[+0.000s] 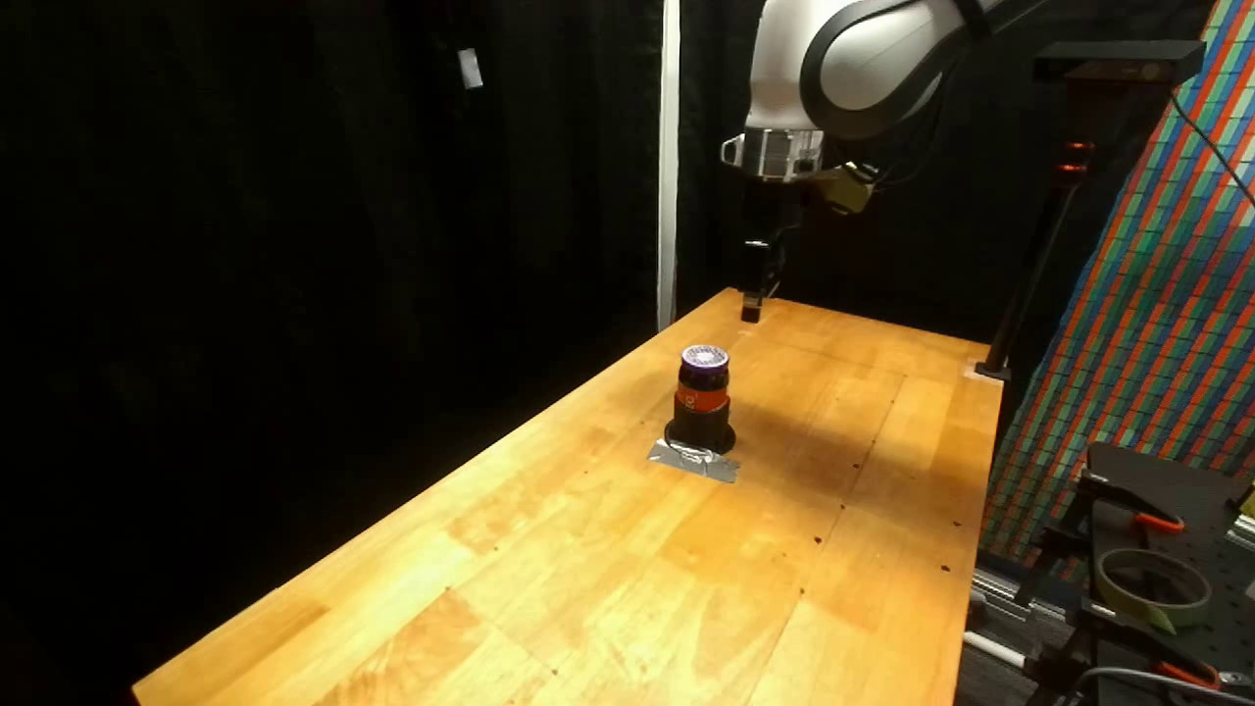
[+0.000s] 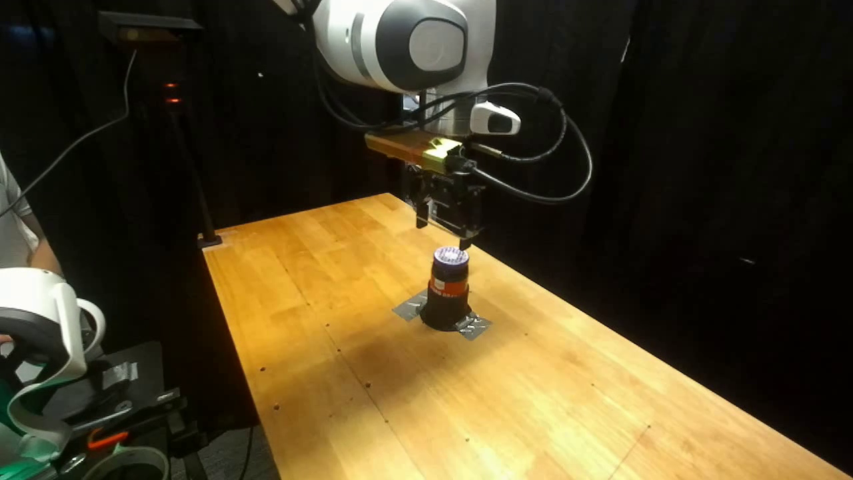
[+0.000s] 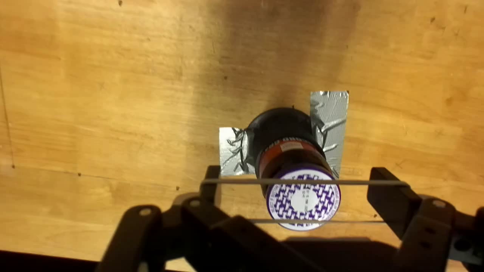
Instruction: Put a rubber band around the base of the cup
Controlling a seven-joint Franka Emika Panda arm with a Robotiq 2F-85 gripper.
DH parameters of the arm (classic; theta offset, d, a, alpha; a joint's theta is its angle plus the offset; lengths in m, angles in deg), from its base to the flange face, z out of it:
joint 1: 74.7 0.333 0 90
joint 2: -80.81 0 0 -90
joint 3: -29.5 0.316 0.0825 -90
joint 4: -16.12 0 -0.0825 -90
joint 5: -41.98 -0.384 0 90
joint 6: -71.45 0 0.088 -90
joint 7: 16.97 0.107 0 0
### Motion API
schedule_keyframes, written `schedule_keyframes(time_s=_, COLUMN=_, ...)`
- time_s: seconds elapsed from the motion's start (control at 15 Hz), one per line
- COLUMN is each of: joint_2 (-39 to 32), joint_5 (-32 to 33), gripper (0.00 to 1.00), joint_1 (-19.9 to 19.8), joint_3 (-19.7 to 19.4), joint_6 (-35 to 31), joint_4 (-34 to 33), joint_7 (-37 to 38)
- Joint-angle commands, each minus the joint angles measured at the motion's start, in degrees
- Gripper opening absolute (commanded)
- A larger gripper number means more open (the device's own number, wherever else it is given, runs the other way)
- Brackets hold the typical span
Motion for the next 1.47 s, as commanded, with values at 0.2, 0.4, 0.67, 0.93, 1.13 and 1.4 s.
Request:
schedule_keyframes(time_s=0.2, joint_2=-10.8, joint_5=-0.5, gripper=1.00, joint_1=0.7, joint_3=1.2, joint_6=-6.4, joint_4=-10.5, joint_7=0.8)
schedule_keyframes(time_s=0.4, joint_2=-14.2, joint_5=-0.5, gripper=1.00, joint_1=0.7, joint_3=1.4, joint_6=-7.7, joint_4=-13.3, joint_7=0.7)
schedule_keyframes(time_s=0.67, joint_2=-17.9, joint_5=-1.0, gripper=1.00, joint_1=0.3, joint_3=1.8, joint_6=-8.5, joint_4=-16.1, joint_7=0.0)
schedule_keyframes(time_s=0.93, joint_2=-20.7, joint_5=-1.4, gripper=1.00, joint_1=0.0, joint_3=2.3, joint_6=-7.6, joint_4=-18.6, joint_7=-0.5)
schedule_keyframes(time_s=1.13, joint_2=-22.1, joint_5=-1.5, gripper=1.00, joint_1=-0.2, joint_3=2.5, joint_6=-4.6, joint_4=-20.1, joint_7=-0.8)
schedule_keyframes(time_s=1.4, joint_2=-23.1, joint_5=-1.1, gripper=1.00, joint_1=-0.1, joint_3=2.3, joint_6=3.3, joint_4=-22.4, joint_7=-0.9)
